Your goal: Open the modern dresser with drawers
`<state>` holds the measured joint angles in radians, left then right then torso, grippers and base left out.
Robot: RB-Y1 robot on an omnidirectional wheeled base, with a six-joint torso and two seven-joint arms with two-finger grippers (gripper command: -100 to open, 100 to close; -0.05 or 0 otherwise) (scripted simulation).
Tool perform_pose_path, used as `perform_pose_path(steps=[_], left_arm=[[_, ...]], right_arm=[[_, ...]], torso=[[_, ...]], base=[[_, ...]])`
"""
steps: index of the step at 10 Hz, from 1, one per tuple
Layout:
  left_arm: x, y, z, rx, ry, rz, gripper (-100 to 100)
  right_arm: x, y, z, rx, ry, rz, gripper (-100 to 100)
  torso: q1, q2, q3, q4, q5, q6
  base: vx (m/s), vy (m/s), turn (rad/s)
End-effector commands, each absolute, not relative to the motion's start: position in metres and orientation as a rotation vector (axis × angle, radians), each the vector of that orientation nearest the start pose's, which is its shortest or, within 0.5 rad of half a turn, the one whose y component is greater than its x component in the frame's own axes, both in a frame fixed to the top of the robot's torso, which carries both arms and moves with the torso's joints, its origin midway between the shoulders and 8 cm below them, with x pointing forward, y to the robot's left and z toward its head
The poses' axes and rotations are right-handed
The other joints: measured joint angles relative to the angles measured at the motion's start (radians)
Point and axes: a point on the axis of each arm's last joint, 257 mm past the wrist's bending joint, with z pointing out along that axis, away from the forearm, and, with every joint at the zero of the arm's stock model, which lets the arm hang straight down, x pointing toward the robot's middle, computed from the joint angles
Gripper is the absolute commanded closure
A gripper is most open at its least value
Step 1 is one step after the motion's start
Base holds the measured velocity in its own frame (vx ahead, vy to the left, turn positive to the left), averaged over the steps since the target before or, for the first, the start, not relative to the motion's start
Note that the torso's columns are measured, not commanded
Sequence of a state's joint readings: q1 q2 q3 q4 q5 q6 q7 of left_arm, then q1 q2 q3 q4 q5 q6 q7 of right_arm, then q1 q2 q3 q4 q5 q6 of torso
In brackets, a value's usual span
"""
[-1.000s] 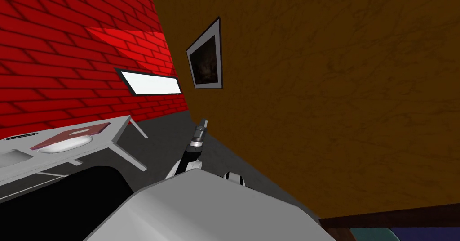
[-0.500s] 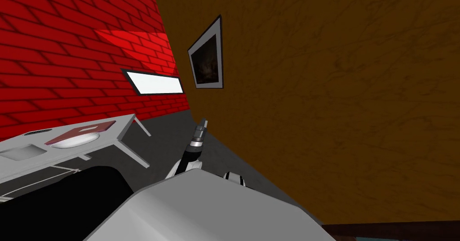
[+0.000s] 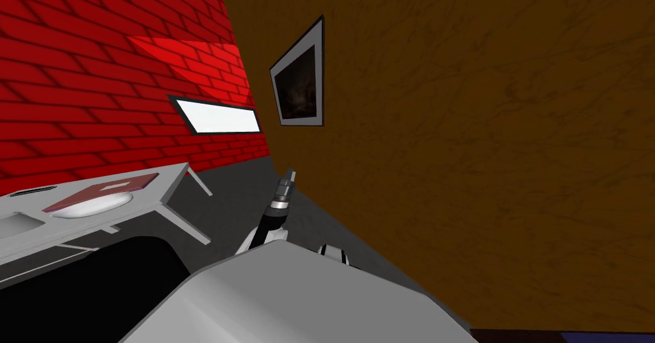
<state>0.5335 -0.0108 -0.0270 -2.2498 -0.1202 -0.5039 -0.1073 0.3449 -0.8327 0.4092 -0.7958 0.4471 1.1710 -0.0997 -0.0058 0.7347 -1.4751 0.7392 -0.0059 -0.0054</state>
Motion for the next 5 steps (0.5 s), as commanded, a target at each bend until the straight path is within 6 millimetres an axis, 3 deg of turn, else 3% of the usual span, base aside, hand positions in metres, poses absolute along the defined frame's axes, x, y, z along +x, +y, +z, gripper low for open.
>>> perform_pose_path(steps=[1,4,5], left_arm=[[0.350,0.262,-0.001,-0.591,0.741,-1.133,0],[0.350,0.262,-0.001,-0.591,0.741,-1.132,0],[0.350,0.262,-0.001,-0.591,0.741,-1.132,0]], right_arm=[[-0.063,-0.776,-0.369,1.006,2.007,-1.889,100],[-0.057,-0.774,-0.371,1.009,2.010,-1.876,100],[-0.060,-0.790,-0.354,1.000,2.002,-1.896,-100]], torso=[[-0.001,0.002,0.000,0.000,0.001,-0.001],[0.003,0.002,0.001,0.000,0.000,0.003],[0.002,0.001,0.000,0.000,0.001,0.002]], base=[[0.020,0.094,-0.010],[0.050,0.145,0.008],[0.042,0.132,-0.045]])
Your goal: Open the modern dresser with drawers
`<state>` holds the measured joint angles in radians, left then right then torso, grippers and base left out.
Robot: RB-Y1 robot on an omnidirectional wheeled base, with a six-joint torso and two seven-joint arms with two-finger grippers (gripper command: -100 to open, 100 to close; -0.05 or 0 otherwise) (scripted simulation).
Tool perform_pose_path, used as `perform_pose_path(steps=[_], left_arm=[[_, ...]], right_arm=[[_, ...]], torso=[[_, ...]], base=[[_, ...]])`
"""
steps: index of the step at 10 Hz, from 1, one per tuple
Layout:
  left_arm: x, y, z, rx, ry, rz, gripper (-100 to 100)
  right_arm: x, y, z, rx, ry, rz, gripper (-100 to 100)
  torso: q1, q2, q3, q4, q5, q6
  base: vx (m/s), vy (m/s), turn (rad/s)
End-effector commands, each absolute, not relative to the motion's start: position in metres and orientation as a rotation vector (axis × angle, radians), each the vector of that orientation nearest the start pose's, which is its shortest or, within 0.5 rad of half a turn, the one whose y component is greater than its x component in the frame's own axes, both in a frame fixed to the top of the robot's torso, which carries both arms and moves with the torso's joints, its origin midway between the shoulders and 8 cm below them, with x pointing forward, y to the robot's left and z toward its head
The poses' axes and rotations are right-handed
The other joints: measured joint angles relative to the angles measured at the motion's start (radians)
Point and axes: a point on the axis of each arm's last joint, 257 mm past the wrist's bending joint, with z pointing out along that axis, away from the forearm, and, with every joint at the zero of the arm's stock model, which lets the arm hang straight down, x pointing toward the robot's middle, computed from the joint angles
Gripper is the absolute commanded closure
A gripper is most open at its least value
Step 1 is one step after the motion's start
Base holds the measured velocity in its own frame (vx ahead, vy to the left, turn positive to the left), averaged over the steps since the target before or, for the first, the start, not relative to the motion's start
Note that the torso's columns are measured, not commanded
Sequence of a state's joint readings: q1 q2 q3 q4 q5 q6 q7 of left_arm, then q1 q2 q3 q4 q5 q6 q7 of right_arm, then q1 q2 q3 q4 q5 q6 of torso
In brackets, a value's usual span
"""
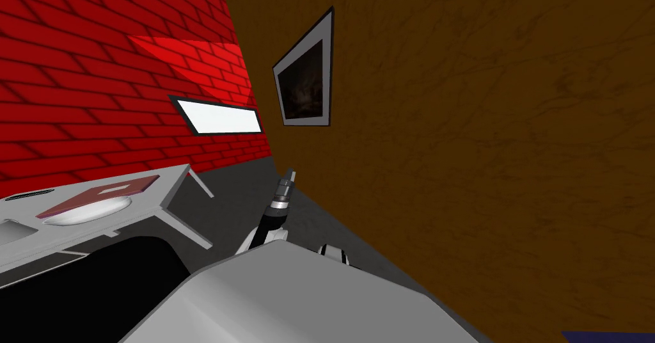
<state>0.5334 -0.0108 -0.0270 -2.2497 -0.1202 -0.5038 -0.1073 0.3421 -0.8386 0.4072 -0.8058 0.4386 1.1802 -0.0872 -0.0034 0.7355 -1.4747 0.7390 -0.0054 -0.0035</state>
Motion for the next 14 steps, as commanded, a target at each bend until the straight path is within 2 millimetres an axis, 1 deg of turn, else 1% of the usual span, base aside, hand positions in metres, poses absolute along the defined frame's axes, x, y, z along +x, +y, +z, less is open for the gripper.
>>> perform_pose_path(steps=[1,2,3,7,8,9,14], left_arm=[[0.350,0.262,-0.001,-0.591,0.741,-1.132,0],[0.350,0.262,-0.001,-0.591,0.741,-1.132,0],[0.350,0.262,-0.001,-0.591,0.741,-1.132,0],[0.350,0.262,-0.001,-0.591,0.741,-1.132,0],[0.350,0.262,-0.001,-0.591,0.741,-1.132,0],[0.350,0.262,-0.001,-0.591,0.741,-1.132,0],[0.350,0.262,-0.001,-0.591,0.741,-1.132,0]], right_arm=[[-0.059,-0.797,-0.349,0.998,2.002,-1.896,-100],[-0.058,-0.804,-0.343,0.994,2.001,-1.895,-100],[-0.055,-0.817,-0.330,0.987,2.000,-1.894,-100],[-0.048,-0.842,-0.304,0.968,1.997,-1.888,-100],[-0.049,-0.835,-0.315,0.976,2.012,-1.872,-100],[-0.048,-0.834,-0.317,0.975,2.020,-1.866,0],[-0.048,-0.828,-0.327,0.981,2.041,-1.846,0]], torso=[[-0.002,0.002,0.000,0.000,0.003,0.002],[-0.003,0.005,0.000,0.000,0.005,0.003],[-0.001,0.004,0.000,-0.001,0.005,0.004],[0.012,0.002,-0.004,-0.001,0.013,0.003],[0.015,0.002,-0.005,-0.001,0.017,0.003],[0.014,0.002,-0.004,-0.001,0.016,0.004],[0.009,0.003,-0.002,-0.001,0.010,0.004]], base=[[0.011,0.080,-0.049],[0.003,0.048,-0.036],[0.005,0.058,-0.054],[0.009,0.075,-0.036],[0.003,0.022,-0.006],[0.000,0.000,0.000],[0.000,0.000,0.000]])
